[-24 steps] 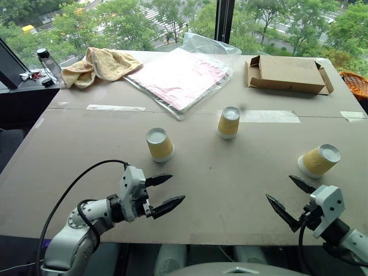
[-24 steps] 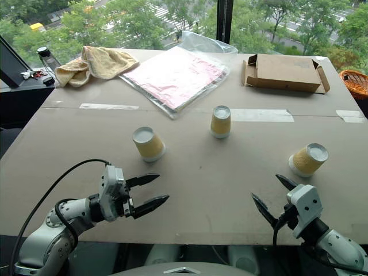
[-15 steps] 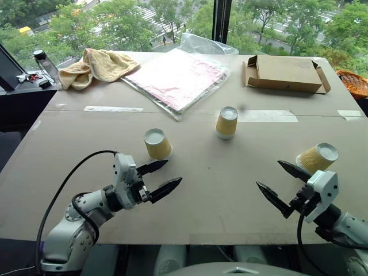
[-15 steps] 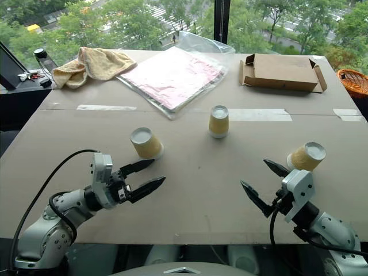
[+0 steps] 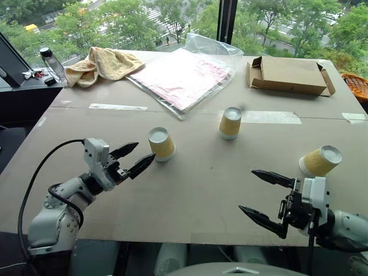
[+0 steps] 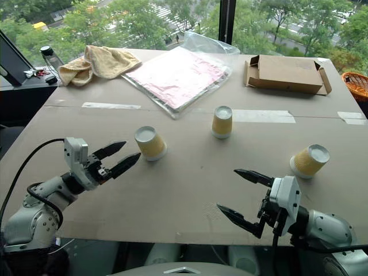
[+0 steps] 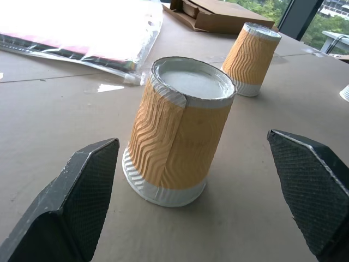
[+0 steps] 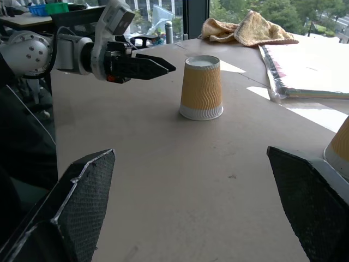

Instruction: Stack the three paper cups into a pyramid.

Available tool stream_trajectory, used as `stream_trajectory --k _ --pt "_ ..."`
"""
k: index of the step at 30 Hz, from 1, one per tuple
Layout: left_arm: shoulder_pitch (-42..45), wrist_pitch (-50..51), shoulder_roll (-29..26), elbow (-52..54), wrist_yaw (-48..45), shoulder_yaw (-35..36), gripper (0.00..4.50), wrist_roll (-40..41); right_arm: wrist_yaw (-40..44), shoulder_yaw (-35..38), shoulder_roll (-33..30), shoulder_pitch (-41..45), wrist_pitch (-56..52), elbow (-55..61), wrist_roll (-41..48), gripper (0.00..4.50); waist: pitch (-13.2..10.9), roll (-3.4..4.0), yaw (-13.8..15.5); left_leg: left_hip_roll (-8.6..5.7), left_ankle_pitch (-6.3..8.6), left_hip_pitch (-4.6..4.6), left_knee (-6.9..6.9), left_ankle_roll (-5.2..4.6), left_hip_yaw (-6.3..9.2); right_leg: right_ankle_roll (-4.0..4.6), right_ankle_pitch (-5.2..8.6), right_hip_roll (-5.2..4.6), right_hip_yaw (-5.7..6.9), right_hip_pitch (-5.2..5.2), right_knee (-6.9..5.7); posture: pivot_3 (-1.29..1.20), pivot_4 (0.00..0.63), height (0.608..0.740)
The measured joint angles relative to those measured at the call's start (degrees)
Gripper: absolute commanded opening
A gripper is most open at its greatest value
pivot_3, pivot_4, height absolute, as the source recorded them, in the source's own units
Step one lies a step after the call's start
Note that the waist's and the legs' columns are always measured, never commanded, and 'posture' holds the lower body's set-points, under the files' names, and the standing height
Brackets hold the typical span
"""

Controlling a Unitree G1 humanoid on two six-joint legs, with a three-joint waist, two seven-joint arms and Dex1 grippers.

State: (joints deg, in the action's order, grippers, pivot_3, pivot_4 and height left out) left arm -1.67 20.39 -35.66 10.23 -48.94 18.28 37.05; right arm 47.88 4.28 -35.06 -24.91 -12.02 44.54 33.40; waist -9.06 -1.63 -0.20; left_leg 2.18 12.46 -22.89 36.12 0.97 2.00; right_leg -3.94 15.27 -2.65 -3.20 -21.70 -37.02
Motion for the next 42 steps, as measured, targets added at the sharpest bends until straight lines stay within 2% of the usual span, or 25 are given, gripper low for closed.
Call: stream_trajectory --k 7,8,9,11,12,19,24,30,36,37,38,39,40,42 --pt "9.8 -1.0 -0.6 -7.4 -2.7 -6.7 4.50 -5.6 -0.8 0.3 0.8 -3.1 2.0 0.0 -1.6 4.40 0.0 -0.01 -0.4 -0.01 0.00 -0.02 -0.02 0.00 0.01 0.14 -0.10 0.02 0.01 0.00 0.00 0.00 0.150 0.740" --pt "10.7 -1.3 -0.5 -8.1 -3.5 -8.0 3.98 -6.2 -1.1 0.5 1.1 -3.5 2.4 0.0 -1.8 4.50 0.0 -0.01 -0.4 -0.01 0.00 -0.02 -0.02 0.00 0.00 0.14 -0.10 0.02 0.01 0.00 0.00 0.00 0.150 0.740" --pt "11.5 -1.9 -0.3 -8.9 -4.2 -8.8 3.79 -6.6 -1.3 0.6 1.3 -3.9 2.6 0.0 -2.1 4.50 0.0 -0.01 -0.5 0.00 0.00 -0.01 -0.02 0.00 0.00 0.14 -0.10 0.02 0.01 0.00 0.00 0.00 0.150 0.740" --pt "12.9 -3.1 0.1 -10.5 -5.5 -10.0 2.80 -7.3 -2.1 0.8 1.8 -5.3 3.3 0.1 -2.9 4.50 0.0 0.00 -0.4 0.00 0.00 -0.01 -0.03 0.00 0.02 0.14 -0.10 0.02 0.02 0.00 0.00 0.00 0.150 0.740" --pt "13.6 -4.1 0.1 -11.2 -6.2 -10.0 2.53 -7.7 -2.5 0.8 1.9 -6.2 3.5 0.4 -3.2 4.50 0.0 -0.01 -0.4 0.00 0.00 -0.01 -0.03 0.00 0.03 0.14 -0.10 0.02 0.03 0.00 -0.01 0.00 0.150 0.740" --pt "16.6 -4.3 0.7 -12.2 -11.8 -14.0 2.53 -8.1 -5.2 1.0 2.6 -8.3 3.6 2.6 -4.4 4.50 0.0 -0.02 -0.2 0.00 0.00 -0.02 -0.01 0.00 0.03 0.06 -0.05 0.02 0.03 0.00 -0.01 0.00 0.150 0.740" --pt "21.2 -2.5 5.1 -11.6 -13.2 -18.7 2.53 -7.8 -7.7 1.2 3.2 -9.6 3.5 4.4 -5.5 4.50 0.0 -0.02 -0.1 -0.01 0.00 -0.07 0.07 0.00 0.02 0.05 -0.06 0.03 0.01 0.01 -0.01 0.00 0.150 0.740" --pt "26.2 -7.1 10.0 -15.9 -13.2 -24.1 2.53 -13.6 -10.2 1.6 4.5 -13.7 3.6 5.5 -7.0 4.50 0.0 -0.01 -0.3 -0.02 0.00 -0.07 0.08 0.00 0.05 -0.07 -0.12 0.07 0.00 0.02 -0.02 0.00 0.150 0.740" --pt "27.9 -12.1 11.6 -21.0 -13.5 -25.7 2.53 -17.6 -12.2 1.8 5.7 -16.2 3.7 7.3 -8.7 4.50 0.0 0.00 -0.5 0.00 0.00 -0.06 0.08 0.00 0.07 -0.09 -0.09 0.09 0.00 0.02 -0.02 0.00 0.150 0.740" --pt "28.0 -12.9 11.6 -21.6 -13.5 -25.7 3.35 -17.8 -12.4 1.8 5.9 -16.6 3.7 7.5 -9.1 4.50 0.0 0.00 -0.4 0.00 0.00 -0.06 0.08 0.00 0.07 -0.08 -0.08 0.09 0.00 0.02 -0.02 0.00 0.150 0.740" --pt "28.2 -13.5 11.7 -22.3 -13.5 -25.7 3.65 -18.0 -12.7 1.8 6.2 -16.9 3.7 7.8 -9.4 4.50 0.0 0.00 -0.4 0.00 0.00 -0.06 0.08 0.00 0.07 -0.08 -0.08 0.09 0.00 0.02 -0.02 0.00 0.150 0.740" --pt "28.2 -13.5 11.7 -23.1 -13.4 -25.7 4.26 -18.5 -13.1 1.8 6.3 -17.2 3.8 8.2 -9.7 4.50 0.0 0.00 -0.5 0.00 0.00 -0.06 0.09 0.00 0.06 -0.08 -0.08 0.08 0.00 0.02 -0.02 0.00 0.150 0.740" --pt "28.2 -13.5 11.8 -23.7 -13.4 -25.7 4.47 -18.7 -13.3 1.9 6.6 -17.4 3.9 8.4 -10.0 4.50 0.0 0.00 -0.5 0.00 0.00 -0.06 0.09 0.00 0.06 -0.09 -0.07 0.09 0.00 0.02 -0.02 0.00 0.150 0.740" --pt "28.2 -13.1 12.3 -24.4 -13.5 -25.3 4.47 -18.2 -14.9 2.9 8.4 -17.2 3.9 8.5 -10.1 4.50 0.0 0.00 -0.4 0.00 0.00 -0.07 0.09 0.00 0.07 -0.10 -0.06 0.08 0.01 0.02 -0.02 0.00 0.150 0.740"
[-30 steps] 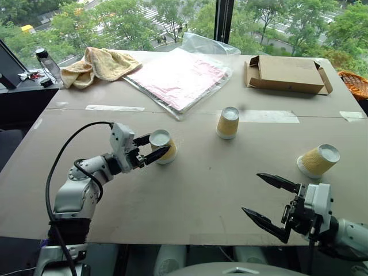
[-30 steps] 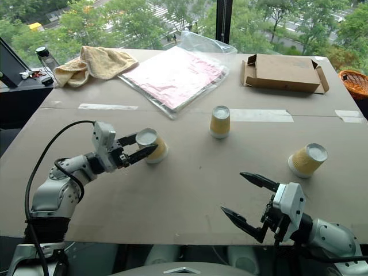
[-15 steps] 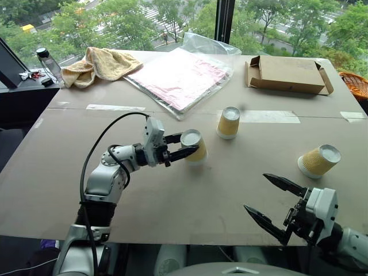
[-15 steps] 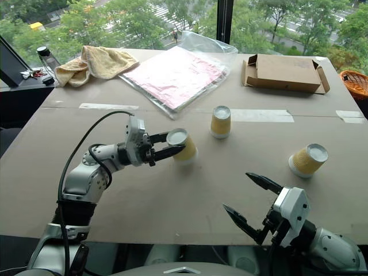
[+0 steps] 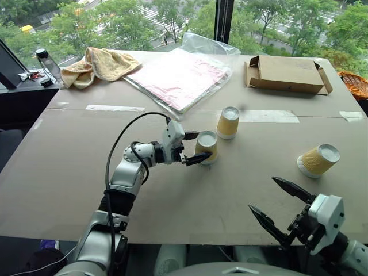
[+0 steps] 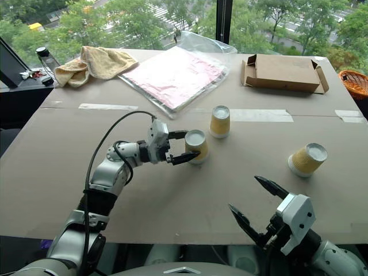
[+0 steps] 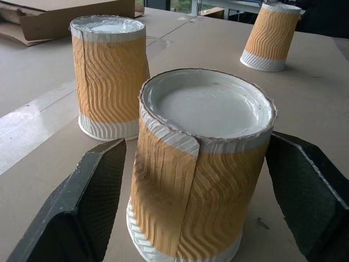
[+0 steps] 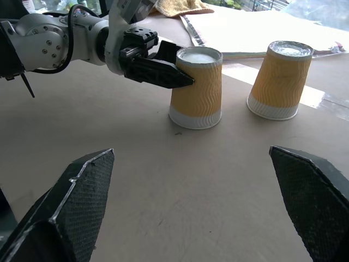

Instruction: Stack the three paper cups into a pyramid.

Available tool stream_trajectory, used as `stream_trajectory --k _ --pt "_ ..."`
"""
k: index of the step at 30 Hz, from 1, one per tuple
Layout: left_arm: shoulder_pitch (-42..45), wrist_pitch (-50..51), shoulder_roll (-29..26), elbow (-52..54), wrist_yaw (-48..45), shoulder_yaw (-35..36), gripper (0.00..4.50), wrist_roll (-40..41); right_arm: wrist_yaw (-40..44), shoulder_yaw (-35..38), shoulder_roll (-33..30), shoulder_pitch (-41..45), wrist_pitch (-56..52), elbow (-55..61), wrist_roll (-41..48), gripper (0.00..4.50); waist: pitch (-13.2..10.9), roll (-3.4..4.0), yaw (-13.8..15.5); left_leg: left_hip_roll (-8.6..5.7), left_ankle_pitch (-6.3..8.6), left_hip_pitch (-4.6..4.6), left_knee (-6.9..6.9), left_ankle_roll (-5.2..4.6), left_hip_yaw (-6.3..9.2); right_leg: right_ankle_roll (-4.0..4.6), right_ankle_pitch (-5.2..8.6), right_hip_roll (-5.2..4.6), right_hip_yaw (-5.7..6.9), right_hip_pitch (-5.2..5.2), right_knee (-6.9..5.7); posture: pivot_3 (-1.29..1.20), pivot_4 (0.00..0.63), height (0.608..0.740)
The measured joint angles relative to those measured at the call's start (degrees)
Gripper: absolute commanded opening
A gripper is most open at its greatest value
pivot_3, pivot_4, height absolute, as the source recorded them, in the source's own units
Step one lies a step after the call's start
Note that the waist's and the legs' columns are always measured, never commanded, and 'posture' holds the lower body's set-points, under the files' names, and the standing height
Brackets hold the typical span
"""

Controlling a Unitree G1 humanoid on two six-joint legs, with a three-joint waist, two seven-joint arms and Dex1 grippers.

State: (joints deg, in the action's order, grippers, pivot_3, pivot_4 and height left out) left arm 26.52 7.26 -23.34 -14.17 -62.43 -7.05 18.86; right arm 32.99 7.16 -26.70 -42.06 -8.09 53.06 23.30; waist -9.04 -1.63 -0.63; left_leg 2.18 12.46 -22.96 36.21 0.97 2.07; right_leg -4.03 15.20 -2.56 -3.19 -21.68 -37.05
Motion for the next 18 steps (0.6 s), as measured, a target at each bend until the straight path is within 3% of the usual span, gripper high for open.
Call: stream_trajectory --k 6,13,18 --pt "-1.7 8.8 -1.8 7.4 -1.9 5.3 4.47 9.8 -9.2 6.7 5.6 7.5 -0.9 -0.5 1.0 4.50 0.0 0.00 -0.3 0.02 0.00 0.00 0.00 0.00 0.00 0.13 -0.11 0.00 -0.01 -0.01 -0.01 0.00 0.150 0.740" --pt "-5.6 17.6 -5.7 19.0 -4.1 9.0 4.47 19.2 -20.1 15.5 4.0 20.6 -9.6 -10.5 -5.1 4.50 0.0 0.03 0.2 -0.01 0.00 -0.01 0.00 0.00 0.01 0.27 -0.07 -0.01 -0.01 0.00 -0.02 0.00 0.150 0.740" --pt "-7.6 22.9 -9.0 29.8 -6.9 8.5 4.47 24.9 -22.9 18.2 3.0 25.3 -16.6 -18.2 -6.4 4.50 -0.1 0.12 -0.1 -0.01 0.00 0.00 -0.08 0.00 -0.01 0.27 -0.06 -0.01 -0.04 0.00 -0.02 0.00 0.150 0.740"
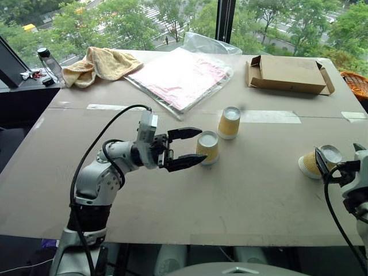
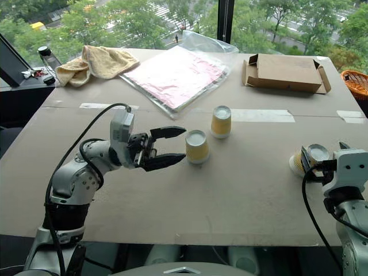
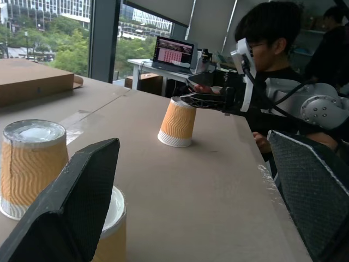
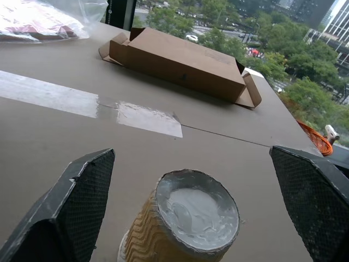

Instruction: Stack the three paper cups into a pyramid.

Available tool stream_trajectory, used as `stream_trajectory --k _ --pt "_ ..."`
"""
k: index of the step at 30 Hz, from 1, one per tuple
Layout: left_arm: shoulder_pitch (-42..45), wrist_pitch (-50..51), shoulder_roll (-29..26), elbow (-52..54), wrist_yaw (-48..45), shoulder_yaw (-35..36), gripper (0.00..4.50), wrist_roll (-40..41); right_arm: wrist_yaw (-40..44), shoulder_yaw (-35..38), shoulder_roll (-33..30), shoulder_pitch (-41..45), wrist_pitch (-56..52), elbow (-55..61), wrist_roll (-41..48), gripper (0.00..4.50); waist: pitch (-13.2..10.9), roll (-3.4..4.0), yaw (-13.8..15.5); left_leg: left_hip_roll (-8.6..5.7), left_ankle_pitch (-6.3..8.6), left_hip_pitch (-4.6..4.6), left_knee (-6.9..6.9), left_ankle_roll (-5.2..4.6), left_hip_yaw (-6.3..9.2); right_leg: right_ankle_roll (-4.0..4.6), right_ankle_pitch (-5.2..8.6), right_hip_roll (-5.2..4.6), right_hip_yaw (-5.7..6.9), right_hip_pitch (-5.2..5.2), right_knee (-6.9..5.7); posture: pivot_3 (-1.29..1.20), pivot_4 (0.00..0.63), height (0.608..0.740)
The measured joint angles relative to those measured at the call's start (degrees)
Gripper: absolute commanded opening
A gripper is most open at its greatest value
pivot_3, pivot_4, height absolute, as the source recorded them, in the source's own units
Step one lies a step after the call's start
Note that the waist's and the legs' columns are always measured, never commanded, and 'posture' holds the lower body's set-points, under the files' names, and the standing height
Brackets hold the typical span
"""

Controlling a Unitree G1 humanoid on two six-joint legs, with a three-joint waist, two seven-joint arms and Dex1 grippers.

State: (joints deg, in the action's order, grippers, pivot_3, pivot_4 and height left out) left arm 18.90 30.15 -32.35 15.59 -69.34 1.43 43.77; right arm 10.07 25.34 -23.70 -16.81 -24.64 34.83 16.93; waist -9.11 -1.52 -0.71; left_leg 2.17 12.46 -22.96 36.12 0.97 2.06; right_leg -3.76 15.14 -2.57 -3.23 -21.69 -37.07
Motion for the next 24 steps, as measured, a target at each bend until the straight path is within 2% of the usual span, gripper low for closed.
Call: stream_trajectory --k 4,9,12,14,15,21,24 --pt "-0.9 3.7 -1.8 4.3 -0.9 -0.7 4.47 3.2 0.8 0.4 0.0 1.9 -4.2 -2.4 2.8 4.50 0.0 0.11 -0.1 0.00 0.00 0.04 -0.01 -0.01 0.00 0.00 0.01 0.02 -0.01 0.00 -0.01 0.00 0.150 0.740" --pt "-1.9 4.2 -2.4 4.6 -0.9 -1.2 4.47 3.2 1.3 0.4 0.1 4.1 -5.6 -4.3 5.1 4.50 0.0 0.12 -0.1 0.00 0.00 0.04 0.01 -0.01 -0.06 -0.01 0.01 0.02 -0.06 0.00 0.00 0.00 0.150 0.740" --pt "-2.4 4.2 -2.4 4.9 -0.9 -1.6 4.50 3.2 1.4 0.5 0.5 5.1 -6.2 -6.5 6.1 3.65 0.0 0.12 -0.1 0.00 0.00 0.02 0.00 -0.01 -0.04 -0.01 0.01 0.02 -0.05 -0.01 0.00 0.00 0.150 0.740" --pt "-2.4 4.2 -2.4 5.2 -0.8 -1.6 4.50 3.2 1.8 0.5 0.6 5.5 -6.3 -7.2 6.5 2.64 0.0 0.13 -0.1 0.00 0.00 0.02 -0.01 -0.01 -0.05 -0.01 0.01 0.02 -0.06 -0.01 0.00 0.00 0.150 0.740" --pt "-2.4 4.2 -2.4 5.2 -0.8 -1.6 4.50 3.2 2.0 0.5 0.6 5.6 -6.3 -7.3 6.6 2.29 0.0 0.13 -0.1 0.00 0.00 0.02 -0.01 -0.01 -0.05 -0.01 0.01 0.02 -0.06 -0.01 0.00 0.00 0.150 0.740" --pt "-2.9 3.2 -1.8 5.2 0.2 -1.5 4.50 3.0 3.8 0.7 0.2 5.3 -6.1 -7.1 7.7 2.23 0.0 0.14 -0.1 0.00 0.00 0.03 -0.01 -0.01 -0.06 -0.01 0.02 0.02 -0.07 -0.01 0.00 0.00 0.150 0.740" --pt "-4.7 -0.7 0.5 4.7 2.6 -1.0 4.50 0.5 6.5 -0.2 -1.2 5.6 -6.2 -4.1 9.2 2.23 -0.1 0.22 -0.2 0.00 0.00 0.04 -0.01 -0.01 -0.07 -0.02 0.01 0.03 -0.10 -0.01 0.01 0.00 0.150 0.740"
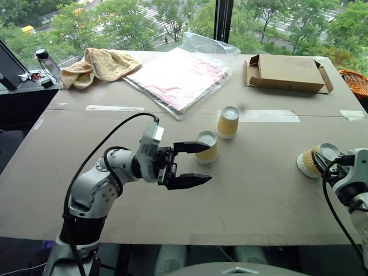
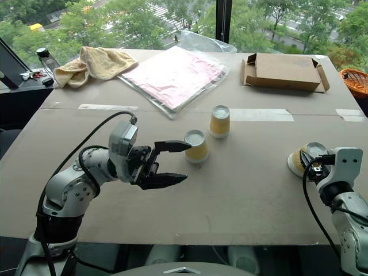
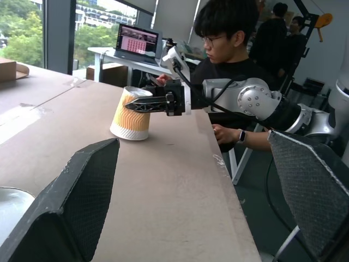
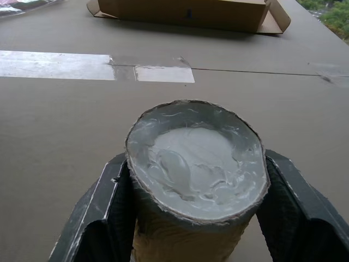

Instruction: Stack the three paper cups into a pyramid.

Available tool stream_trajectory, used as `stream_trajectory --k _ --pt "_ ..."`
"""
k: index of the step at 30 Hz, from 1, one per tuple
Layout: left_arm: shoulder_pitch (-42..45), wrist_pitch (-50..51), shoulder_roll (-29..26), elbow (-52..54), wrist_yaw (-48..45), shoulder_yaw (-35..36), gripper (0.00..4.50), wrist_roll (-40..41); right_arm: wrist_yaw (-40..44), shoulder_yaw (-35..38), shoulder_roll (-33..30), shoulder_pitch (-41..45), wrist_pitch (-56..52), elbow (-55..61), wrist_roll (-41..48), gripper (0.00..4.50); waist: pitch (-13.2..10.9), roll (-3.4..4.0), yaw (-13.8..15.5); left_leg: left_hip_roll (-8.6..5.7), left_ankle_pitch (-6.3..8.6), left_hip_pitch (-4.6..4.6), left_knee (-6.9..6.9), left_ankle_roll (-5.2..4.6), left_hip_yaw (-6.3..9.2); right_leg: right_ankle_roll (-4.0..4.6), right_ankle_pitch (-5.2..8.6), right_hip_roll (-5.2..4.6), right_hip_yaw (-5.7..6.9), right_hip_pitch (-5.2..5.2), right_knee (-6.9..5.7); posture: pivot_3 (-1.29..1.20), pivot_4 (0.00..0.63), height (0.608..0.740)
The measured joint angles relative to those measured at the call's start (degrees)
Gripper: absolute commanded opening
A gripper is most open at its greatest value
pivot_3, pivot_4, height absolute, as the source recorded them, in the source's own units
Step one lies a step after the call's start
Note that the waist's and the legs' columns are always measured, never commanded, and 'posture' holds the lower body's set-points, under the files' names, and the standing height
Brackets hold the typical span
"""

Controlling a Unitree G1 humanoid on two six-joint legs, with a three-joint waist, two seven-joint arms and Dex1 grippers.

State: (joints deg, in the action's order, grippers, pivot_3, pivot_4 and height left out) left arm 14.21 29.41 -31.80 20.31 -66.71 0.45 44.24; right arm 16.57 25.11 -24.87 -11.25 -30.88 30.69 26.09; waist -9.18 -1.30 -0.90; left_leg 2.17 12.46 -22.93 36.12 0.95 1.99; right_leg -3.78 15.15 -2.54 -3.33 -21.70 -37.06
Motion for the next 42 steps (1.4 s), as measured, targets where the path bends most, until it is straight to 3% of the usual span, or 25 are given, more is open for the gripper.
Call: stream_trajectory --k 5,11,22,25,26,29,33,38,42 --pt "-4.1 -7.0 3.5 -3.6 3.2 5.4 4.50 -1.8 2.6 -10.9 -1.8 8.5 -1.8 8.1 1.9 2.23 0.0 0.01 -1.1 0.13 0.00 0.07 -0.02 0.00 0.10 0.01 0.00 0.21 -0.05 0.00 -0.01 0.00 0.150 0.740" --pt "-14.5 -6.9 -0.7 -4.0 0.8 12.8 4.50 0.9 4.3 -29.1 -1.8 17.6 -5.1 3.8 -3.4 2.23 0.0 -0.02 -1.2 0.12 0.00 -0.07 -0.07 0.00 0.08 0.03 0.00 0.19 -0.07 -0.10 0.06 0.00 0.150 0.740" --pt "-22.0 -6.6 -1.9 -1.2 1.3 17.1 4.50 2.2 7.2 -37.2 -0.8 20.0 -4.4 0.6 -7.9 2.23 -0.1 -0.05 0.0 0.12 0.00 -0.06 -0.05 0.00 0.06 0.04 0.00 0.16 -0.05 -0.12 0.09 0.00 0.150 0.740" --pt "-21.7 -6.6 -1.9 -0.8 1.8 17.0 4.50 2.3 7.8 -38.0 -0.8 20.7 -3.9 -1.0 -9.6 2.23 -0.1 -0.05 0.0 0.12 0.00 -0.06 -0.06 0.00 0.05 0.04 0.00 0.16 -0.06 -0.13 0.09 0.00 0.150 0.740" --pt "-21.3 -6.6 -1.9 -0.8 2.0 16.9 4.50 2.3 7.9 -38.1 -0.7 21.0 -3.7 -1.3 -9.8 3.24 -0.1 -0.05 0.0 0.12 0.00 -0.06 -0.06 0.01 0.07 0.04 -0.01 0.17 -0.04 -0.13 0.09 0.00 0.150 0.740" --pt "-19.5 -6.0 -1.9 -0.7 2.7 16.6 4.50 2.3 7.7 -38.2 0.2 21.4 -3.2 -4.4 -11.5 4.49 -0.1 -0.07 0.1 0.12 0.00 -0.07 -0.06 0.01 0.06 0.04 -0.01 0.17 -0.04 -0.12 0.09 0.00 0.150 0.740" --pt "-18.2 -4.8 -2.1 -0.4 3.7 15.4 4.50 2.6 8.2 -37.9 0.1 21.2 -2.3 -4.7 -12.4 4.49 -0.1 -0.06 0.0 0.11 0.00 -0.08 -0.07 0.01 0.04 0.04 -0.01 0.17 -0.06 -0.14 0.09 0.00 0.150 0.740" --pt "-17.2 -3.2 -2.5 1.8 5.8 14.9 4.50 3.5 12.1 -29.3 -0.7 23.4 -6.1 2.4 -2.0 4.49 -0.1 -0.06 -0.1 0.12 0.00 -0.08 -0.08 0.01 0.06 -0.09 -0.09 0.17 -0.05 -0.13 0.08 0.00 0.150 0.740" --pt "-16.6 -2.1 -2.5 3.2 7.8 14.7 4.50 4.5 12.9 -22.4 -0.7 31.8 -10.5 1.9 6.7 4.49 -0.1 -0.06 -0.2 0.13 0.00 -0.04 -0.07 0.00 0.07 0.03 -0.02 0.18 -0.04 -0.12 0.07 0.00 0.150 0.740"
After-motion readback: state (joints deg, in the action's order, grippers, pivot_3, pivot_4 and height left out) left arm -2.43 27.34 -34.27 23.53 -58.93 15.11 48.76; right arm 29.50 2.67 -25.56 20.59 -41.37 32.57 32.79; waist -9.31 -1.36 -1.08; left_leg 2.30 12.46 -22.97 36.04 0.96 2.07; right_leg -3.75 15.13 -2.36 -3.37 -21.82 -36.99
